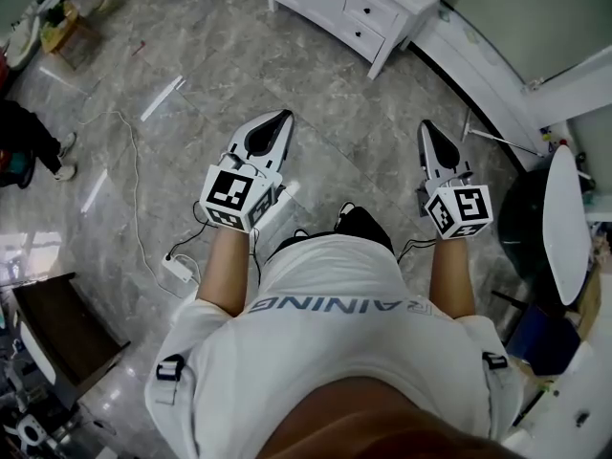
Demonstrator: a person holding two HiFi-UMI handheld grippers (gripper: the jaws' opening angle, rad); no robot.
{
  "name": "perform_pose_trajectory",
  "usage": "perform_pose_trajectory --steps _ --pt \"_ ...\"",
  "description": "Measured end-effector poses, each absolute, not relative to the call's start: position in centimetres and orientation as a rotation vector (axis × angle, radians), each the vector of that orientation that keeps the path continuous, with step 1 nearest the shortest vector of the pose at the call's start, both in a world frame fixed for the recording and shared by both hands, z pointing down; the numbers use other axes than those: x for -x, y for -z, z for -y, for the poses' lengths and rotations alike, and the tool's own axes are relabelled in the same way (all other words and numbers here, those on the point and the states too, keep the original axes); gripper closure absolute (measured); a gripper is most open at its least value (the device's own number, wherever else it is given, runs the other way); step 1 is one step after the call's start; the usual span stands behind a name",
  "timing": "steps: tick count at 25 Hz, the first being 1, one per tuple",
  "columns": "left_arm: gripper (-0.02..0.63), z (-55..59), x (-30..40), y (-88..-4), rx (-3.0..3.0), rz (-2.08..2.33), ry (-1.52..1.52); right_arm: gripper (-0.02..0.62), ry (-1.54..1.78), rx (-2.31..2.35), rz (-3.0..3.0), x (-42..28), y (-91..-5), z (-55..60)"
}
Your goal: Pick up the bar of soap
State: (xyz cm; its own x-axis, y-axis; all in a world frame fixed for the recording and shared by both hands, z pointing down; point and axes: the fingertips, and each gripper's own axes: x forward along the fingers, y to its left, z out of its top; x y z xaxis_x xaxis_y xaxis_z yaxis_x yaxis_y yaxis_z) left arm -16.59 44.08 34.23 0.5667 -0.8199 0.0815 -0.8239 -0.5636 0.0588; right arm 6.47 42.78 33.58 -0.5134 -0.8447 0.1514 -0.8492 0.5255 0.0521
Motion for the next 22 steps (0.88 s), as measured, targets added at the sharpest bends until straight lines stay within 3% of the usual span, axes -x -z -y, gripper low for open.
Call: perform_pose_trajectory --steps 13,22 --pt "0.606 -36.0 18.5 -33.8 -2.661 1.552 -0.129 0.581 -0.058 -1.402 2.65 -5.7 -35.9 -32.6" --pt "0.606 -26.3 13.5 -33.5 -2.639 1.549 -0.14 0.581 -0.09 -1.37 2.69 -9.6 -35.5 -22.0"
